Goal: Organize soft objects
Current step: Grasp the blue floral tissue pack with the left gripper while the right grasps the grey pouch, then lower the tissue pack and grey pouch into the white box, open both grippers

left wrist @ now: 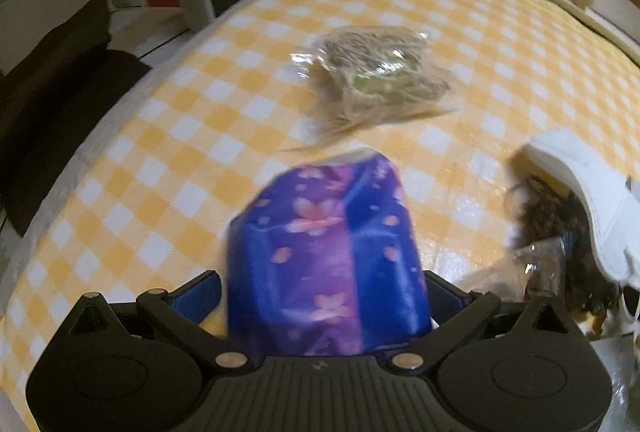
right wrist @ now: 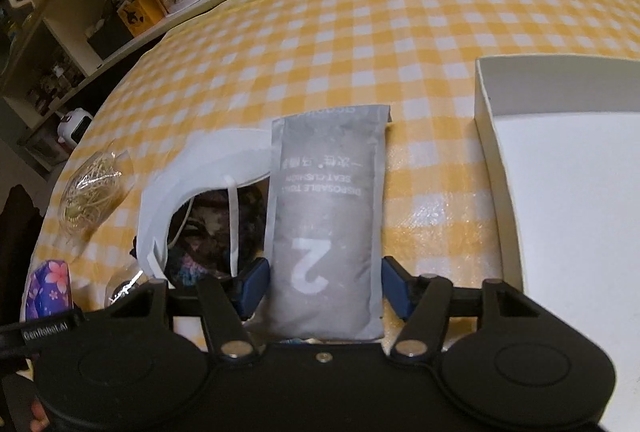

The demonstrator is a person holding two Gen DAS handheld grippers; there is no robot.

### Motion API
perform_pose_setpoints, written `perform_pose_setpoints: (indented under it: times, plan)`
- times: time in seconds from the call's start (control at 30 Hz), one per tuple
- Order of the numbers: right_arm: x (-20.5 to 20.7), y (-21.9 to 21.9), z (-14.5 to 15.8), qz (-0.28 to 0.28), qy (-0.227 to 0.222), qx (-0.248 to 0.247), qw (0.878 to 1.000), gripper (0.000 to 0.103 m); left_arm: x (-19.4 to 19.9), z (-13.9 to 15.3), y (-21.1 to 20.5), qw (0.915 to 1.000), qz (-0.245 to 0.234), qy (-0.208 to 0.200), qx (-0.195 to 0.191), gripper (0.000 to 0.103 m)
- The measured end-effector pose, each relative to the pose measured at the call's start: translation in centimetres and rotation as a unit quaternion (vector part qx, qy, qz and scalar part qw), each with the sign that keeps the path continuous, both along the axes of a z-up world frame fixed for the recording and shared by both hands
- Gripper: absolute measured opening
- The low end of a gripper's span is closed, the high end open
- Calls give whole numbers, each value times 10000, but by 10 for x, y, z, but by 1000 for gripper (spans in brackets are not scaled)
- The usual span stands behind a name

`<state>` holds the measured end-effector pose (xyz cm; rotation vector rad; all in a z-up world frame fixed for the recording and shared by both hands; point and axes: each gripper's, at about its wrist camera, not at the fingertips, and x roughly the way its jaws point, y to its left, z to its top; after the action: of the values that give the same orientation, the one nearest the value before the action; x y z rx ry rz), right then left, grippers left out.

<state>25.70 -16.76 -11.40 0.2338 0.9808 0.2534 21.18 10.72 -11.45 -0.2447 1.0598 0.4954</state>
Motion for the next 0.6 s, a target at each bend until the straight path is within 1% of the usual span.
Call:
perform_pose_setpoints:
  times: [0.07,0.17,0.33,0.4,0.5,0.6]
  plan:
    - [-2,-1,1,71,-47,13,10000,52,-3,5,1,9999,49,-111,-39,95]
    - [-4,-2,4,175,-143,64,9997,48,-6,12,-1,9990,-155,-320,-267,85]
    - [-13,-8,20,247,-454,67,9986,47,-10,11,-1,9973,-198,-418,-563,71]
    - [-16,-12,29,234,-602,92,9979,47,-12,12,1,9966,-181,-485,-635,68]
    - [-21,-18,40,189,-769,142,9968,47,-15,17,2,9954,-144,-626,-713,66]
    - [-27,-23,53,198,-962,151,9950,47,-20,30,-2,9935,-284,-934,-578,66]
